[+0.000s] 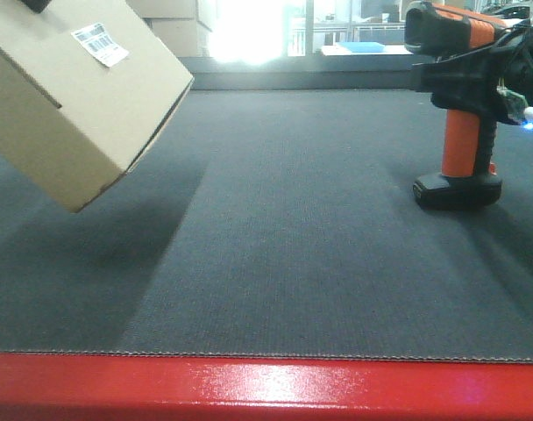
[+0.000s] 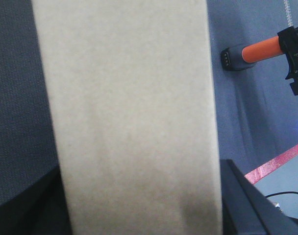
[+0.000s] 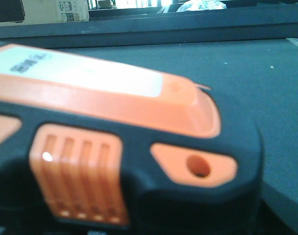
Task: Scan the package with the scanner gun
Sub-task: 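Lower the scanner back onto the table and release it, then lower the box onto the table with the left gripper and release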
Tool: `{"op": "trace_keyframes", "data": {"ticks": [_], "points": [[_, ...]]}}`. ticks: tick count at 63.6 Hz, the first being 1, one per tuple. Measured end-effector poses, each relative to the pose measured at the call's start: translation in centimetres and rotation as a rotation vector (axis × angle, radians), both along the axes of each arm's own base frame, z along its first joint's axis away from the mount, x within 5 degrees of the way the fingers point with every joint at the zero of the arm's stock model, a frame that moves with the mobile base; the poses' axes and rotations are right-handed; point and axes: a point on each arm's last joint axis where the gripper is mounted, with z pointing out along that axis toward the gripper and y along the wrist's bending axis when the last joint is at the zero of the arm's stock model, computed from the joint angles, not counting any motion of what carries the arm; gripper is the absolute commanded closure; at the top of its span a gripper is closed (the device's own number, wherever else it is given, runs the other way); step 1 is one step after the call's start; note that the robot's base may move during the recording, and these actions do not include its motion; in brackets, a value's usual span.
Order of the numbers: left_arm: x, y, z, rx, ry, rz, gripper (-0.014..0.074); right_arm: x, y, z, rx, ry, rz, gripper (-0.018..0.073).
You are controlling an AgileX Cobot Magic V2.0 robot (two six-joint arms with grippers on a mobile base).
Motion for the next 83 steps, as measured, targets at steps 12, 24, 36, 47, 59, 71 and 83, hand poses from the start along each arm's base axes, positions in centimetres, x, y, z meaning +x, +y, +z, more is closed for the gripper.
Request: {"op": "trace_keyframes", "data": {"ticks": [12, 24, 36, 47, 59, 71, 83], "points": [[0.0, 0.0, 0.0, 0.0, 0.0, 0.0, 0.0708, 0.0, 0.0, 0.0, 0.001, 0.007, 0.002, 0.0084], [0.0, 0.0, 0.0, 0.0, 0.0, 0.0, 0.0708, 0.0, 0.1, -0.3, 0.004, 0.041, 0.009, -0.0009], [0.0, 0.0, 0.0, 0.0, 0.0, 0.0, 0.0708, -0.4, 0.2, -0.2, 0.018, 0.1, 0.03, -0.0009], [0.0, 0.1, 0.0, 0.01, -0.001, -0.001, 0.0708, -1.2, 0.3, 1.0, 0.042, 0.13, 0.052, -0.0009], [0.3, 0.9, 1.4, 0.114, -0.022, 0.041, 0.0708, -3.0, 0.0, 2.1, 0.061, 0.136, 0.062, -0.0009], [1.5, 2.1, 3.2, 0.236, -0.063, 0.107, 0.0708, -5.6, -0.5, 2.2, 0.072, 0.158, 0.071, -0.0009], [3.5, 3.3, 2.9, 0.376, -0.045, 0.162, 0.0708, -7.9, -0.6, 3.2, 0.099, 0.189, 0.107, 0.0008]]}}
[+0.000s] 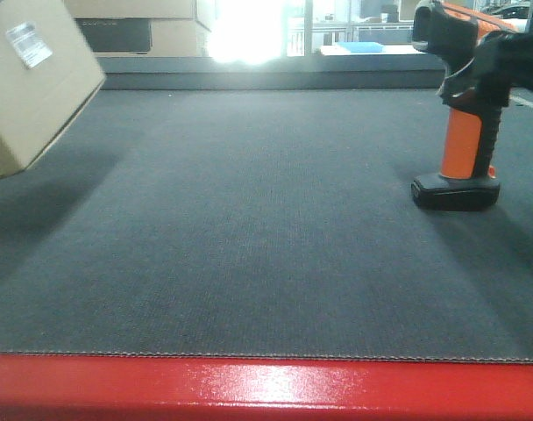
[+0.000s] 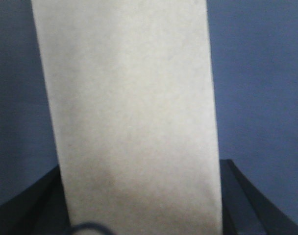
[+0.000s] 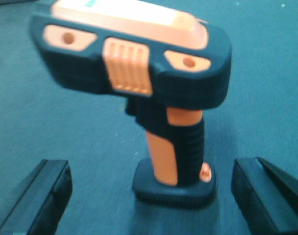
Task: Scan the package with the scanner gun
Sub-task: 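Lower the box onto the table with the left gripper and release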
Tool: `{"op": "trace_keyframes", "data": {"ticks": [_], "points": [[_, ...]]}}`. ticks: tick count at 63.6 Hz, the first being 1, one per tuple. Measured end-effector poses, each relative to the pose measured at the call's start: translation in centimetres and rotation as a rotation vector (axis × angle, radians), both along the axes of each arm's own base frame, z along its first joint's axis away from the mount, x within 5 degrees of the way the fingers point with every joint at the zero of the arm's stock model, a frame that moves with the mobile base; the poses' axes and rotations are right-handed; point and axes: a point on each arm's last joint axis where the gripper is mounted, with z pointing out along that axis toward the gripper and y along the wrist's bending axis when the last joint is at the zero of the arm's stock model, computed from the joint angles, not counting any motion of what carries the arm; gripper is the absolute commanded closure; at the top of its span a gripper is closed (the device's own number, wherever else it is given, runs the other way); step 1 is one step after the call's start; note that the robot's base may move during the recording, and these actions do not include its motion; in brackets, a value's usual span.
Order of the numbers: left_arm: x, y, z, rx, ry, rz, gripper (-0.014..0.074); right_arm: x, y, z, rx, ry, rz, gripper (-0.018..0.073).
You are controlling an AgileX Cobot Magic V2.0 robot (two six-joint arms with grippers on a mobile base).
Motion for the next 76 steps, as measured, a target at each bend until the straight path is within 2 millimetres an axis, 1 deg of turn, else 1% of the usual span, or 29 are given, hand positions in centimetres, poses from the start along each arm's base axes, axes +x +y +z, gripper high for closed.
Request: {"op": "trace_keyframes", "data": {"ticks": [3, 8, 12, 16, 17, 23, 24, 31, 35, 38, 45, 55, 59, 63, 68, 69, 72, 73, 76], "points": [[0.4, 0.2, -0.4, 0.052, 0.011, 0.003, 0.0708, -0.5, 0.0, 0.5, 0.009, -0.002, 0.01, 0.0038], [1.0, 0.0, -1.2, 0.121, 0.037, -0.003, 0.0708, -1.4, -0.1, 1.5, 0.022, -0.022, 0.025, 0.0139], [1.5, -0.5, -2.0, 0.156, 0.061, -0.02, 0.0708, -2.2, -0.1, 2.6, 0.035, -0.052, 0.034, 0.0267], [1.8, -1.0, -2.6, 0.169, 0.079, -0.035, 0.0708, -2.9, -0.3, 3.4, 0.047, -0.084, 0.039, 0.0444], [1.9, -1.0, -2.8, 0.168, 0.084, -0.038, 0.0708, -3.1, -0.3, 3.7, 0.05, -0.096, 0.04, 0.05], [2.4, -1.5, -3.6, 0.169, 0.106, -0.053, 0.0708, -3.9, -0.4, 4.6, 0.047, -0.135, 0.05, 0.0718], [2.4, -1.6, -3.7, 0.169, 0.108, -0.055, 0.0708, -4.0, -0.5, 4.7, 0.042, -0.141, 0.053, 0.0727], [3.0, -1.5, -4.7, 0.182, 0.134, -0.055, 0.0708, -4.7, -0.6, 5.6, -0.046, -0.193, 0.077, 0.0713], [3.2, -1.4, -5.2, 0.191, 0.149, -0.056, 0.0708, -4.8, -0.9, 5.7, -0.077, -0.201, 0.07, 0.0713], [3.4, -1.4, -5.3, 0.194, 0.143, -0.055, 0.0708, -4.9, -1.3, 5.7, -0.09, -0.199, 0.057, 0.0713], [3.5, -1.3, -5.4, 0.197, 0.149, -0.055, 0.0708, -4.7, -2.4, 5.4, -0.102, -0.144, 0.008, 0.0713], [3.5, -1.5, -5.3, 0.203, 0.148, -0.054, 0.0696, -4.4, -4.1, 6.4, -0.096, -0.09, -0.066, 0.0713], [3.5, -1.5, -5.3, 0.203, 0.15, -0.055, 0.0639, -4.4, -4.6, 6.9, -0.1, -0.086, -0.083, 0.0713], [3.5, -1.4, -5.3, 0.205, 0.15, -0.055, 0.0543, -4.3, -4.7, 7.3, -0.12, -0.082, -0.08, 0.0713], [3.5, -1.5, -5.3, 0.205, 0.148, -0.055, 0.0385, -4.3, -4.7, 7.5, -0.135, -0.075, -0.07, 0.0713], [3.5, -1.5, -5.3, 0.205, 0.148, -0.055, 0.0337, -4.3, -4.7, 7.6, -0.137, -0.077, -0.069, 0.0713], [3.5, -1.5, -5.3, 0.205, 0.148, -0.056, 0.0241, -4.3, -4.7, 7.6, -0.14, -0.071, -0.064, 0.0713], [3.5, -1.5, -5.3, 0.205, 0.148, -0.056, 0.0193, -4.3, -4.7, 7.6, -0.142, -0.068, -0.063, 0.0713], [3.4, -1.5, -5.1, 0.208, 0.144, -0.056, 0.0104, -4.3, -4.6, 7.6, -0.143, -0.06, -0.057, 0.0713]]}}
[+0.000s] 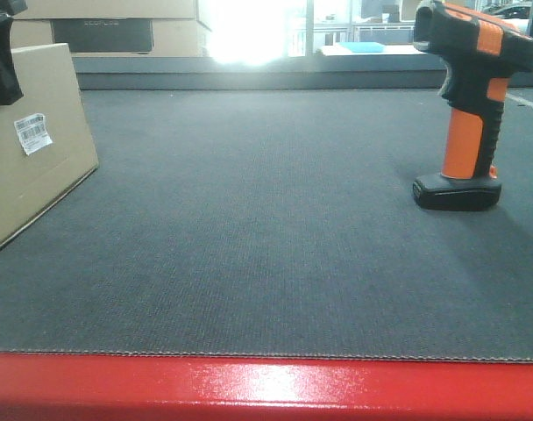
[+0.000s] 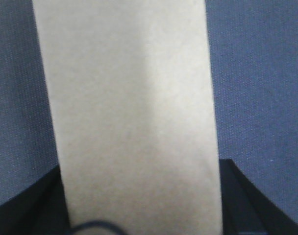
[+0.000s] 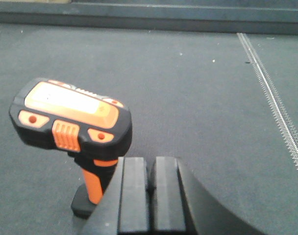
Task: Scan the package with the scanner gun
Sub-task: 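Lower the box onto the table with the left gripper and release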
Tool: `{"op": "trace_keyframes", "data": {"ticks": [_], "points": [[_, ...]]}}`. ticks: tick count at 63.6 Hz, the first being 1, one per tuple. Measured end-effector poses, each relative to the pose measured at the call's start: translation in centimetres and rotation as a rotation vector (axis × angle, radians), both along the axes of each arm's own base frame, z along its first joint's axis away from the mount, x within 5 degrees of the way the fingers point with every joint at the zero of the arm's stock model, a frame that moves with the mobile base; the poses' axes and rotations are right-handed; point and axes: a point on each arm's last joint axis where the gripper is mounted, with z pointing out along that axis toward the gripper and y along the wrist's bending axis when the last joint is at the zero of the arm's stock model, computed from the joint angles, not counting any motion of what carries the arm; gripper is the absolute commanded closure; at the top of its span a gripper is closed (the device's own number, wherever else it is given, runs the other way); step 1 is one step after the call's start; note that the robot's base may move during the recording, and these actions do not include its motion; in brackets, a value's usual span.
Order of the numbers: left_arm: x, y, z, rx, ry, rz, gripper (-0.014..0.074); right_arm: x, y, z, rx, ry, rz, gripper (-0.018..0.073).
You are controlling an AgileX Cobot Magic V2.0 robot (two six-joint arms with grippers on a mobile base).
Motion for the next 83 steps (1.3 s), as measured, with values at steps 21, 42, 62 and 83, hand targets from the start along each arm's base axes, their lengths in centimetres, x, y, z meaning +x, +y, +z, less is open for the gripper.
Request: {"op": "trace_keyframes", "data": {"ticks": [21, 42, 62, 83], "points": [[-2.4, 0.1, 4.4, 0.006, -0.127, 0.0, 0.0039, -0.1, 0.1, -0.2, -0.001, 0.027, 0.01, 0.0713], [-7.6, -0.3, 8.6, -0.058, -0.241, 0.014, 0.0549, -0.7, 0.4, -0.6, 0.008, 0.09, 0.04, 0.0713], [-14.0, -0.1, 6.3, -0.064, -0.428, 0.035, 0.0707, -3.5, 0.6, -0.4, 0.004, 0.021, 0.045, 0.0713], [-21.5, 0.4, 2.5, -0.058, -0.881, 0.067, 0.0707, -6.8, 0.6, -3.6, 0.003, -0.006, 0.038, 0.0713]]}}
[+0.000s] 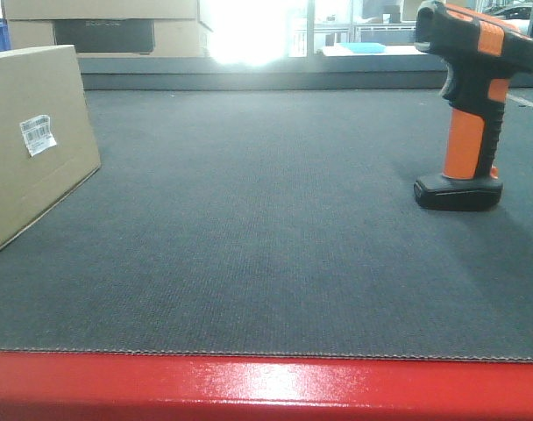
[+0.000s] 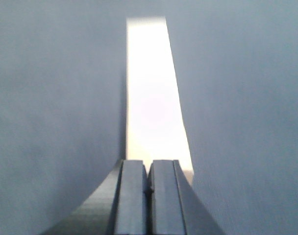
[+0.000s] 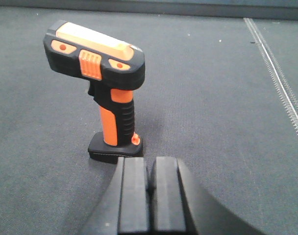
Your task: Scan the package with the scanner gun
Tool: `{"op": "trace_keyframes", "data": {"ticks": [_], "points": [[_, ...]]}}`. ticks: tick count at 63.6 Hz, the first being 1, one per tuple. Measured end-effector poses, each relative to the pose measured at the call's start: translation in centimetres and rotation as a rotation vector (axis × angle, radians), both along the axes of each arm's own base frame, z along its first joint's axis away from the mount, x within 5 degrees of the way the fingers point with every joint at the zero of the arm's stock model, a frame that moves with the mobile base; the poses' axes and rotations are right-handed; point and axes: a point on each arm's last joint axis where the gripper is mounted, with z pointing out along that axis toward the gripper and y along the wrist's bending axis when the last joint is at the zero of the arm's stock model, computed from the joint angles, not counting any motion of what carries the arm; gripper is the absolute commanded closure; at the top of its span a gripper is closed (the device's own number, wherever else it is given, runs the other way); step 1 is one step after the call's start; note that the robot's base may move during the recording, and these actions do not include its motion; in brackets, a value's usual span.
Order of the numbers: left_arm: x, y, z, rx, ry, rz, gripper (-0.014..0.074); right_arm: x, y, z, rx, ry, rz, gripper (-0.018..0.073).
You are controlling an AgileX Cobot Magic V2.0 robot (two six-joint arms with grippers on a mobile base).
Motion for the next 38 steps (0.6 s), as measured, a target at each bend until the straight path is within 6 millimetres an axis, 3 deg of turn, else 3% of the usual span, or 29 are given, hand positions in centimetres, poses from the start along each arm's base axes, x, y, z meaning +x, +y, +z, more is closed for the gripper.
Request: {"op": "trace_keyframes", "data": {"ticks": [10, 19, 38], "points": [[-3.5, 0.2, -1.8, -0.002, -0.256, 0.021, 0.0707, -0.7, 0.0, 0.3, -0.003, -0.053, -0.004, 0.0713], [-5.4, 0.3, -3.8, -0.002, -0.351, 0.029, 0.0707, -0.8, 0.0, 0.5, -0.004, -0.067, -0.008, 0.0713], [-6.3, 0.4, -4.6, -0.002, -0.367, 0.029, 0.0707, -0.8, 0.0, 0.5, -0.004, -0.069, -0.009, 0.0713]]}}
